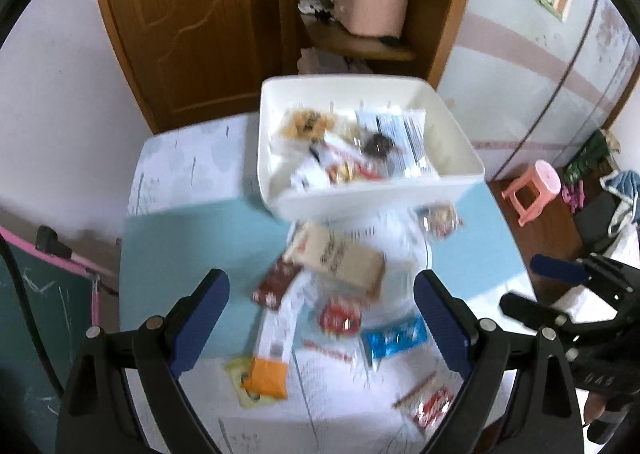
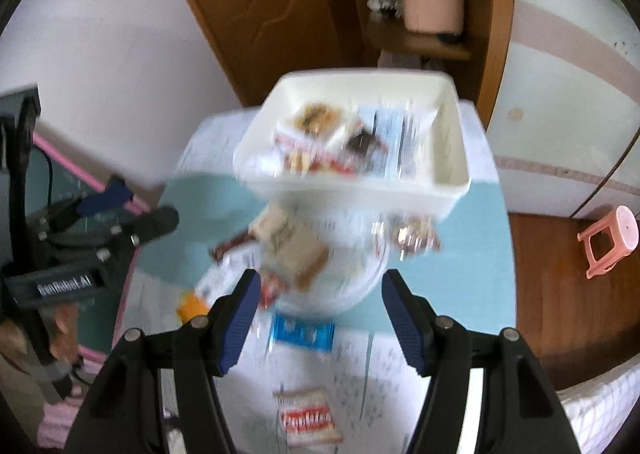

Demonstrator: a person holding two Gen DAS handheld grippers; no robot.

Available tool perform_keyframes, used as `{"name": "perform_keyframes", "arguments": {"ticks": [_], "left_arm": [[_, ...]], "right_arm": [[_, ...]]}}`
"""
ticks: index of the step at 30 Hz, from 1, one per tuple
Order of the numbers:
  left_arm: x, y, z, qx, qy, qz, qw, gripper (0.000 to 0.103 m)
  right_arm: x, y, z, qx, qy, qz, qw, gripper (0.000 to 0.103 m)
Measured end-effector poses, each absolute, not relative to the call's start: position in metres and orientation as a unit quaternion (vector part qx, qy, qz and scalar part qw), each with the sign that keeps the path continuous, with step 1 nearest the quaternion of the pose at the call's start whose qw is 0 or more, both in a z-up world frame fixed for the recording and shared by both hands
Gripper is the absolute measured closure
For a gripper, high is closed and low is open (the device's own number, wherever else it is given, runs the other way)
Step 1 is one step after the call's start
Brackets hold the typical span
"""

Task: Organize snacks
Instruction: 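Move both tools back over the snacks on the table, then grasp the Lipo cookies bag with the right gripper while the left grasps the orange-and-white bar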

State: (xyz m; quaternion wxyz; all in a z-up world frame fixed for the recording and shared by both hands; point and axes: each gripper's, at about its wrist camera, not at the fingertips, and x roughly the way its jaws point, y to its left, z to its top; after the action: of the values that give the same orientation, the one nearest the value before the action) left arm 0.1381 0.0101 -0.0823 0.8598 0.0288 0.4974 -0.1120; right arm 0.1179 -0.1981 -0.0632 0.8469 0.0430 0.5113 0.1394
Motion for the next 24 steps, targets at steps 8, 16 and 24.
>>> {"name": "perform_keyframes", "arguments": {"ticks": [8,16,24], "left_arm": [[0.085,0.006,-0.128,0.042,0.523,-0.123,0.842,0.010],[0.073,0.020,-0.168,0.043,0.551,-0.105,0.827,0.010],[0.095,0.050,-0.197,0.026,0.569,-0.079,0.818,0.010]], "right_arm": [[0.055,-0.178,-0.138,0.010,0.573,0.160,0.804,0.040],[0.029,-0.164,-0.194,-0.003,0.616,0.166,0.770,0.040],[0.018,-0.145,-0.232,-0.038,0.630,0.161,0.759,0.038]]}}
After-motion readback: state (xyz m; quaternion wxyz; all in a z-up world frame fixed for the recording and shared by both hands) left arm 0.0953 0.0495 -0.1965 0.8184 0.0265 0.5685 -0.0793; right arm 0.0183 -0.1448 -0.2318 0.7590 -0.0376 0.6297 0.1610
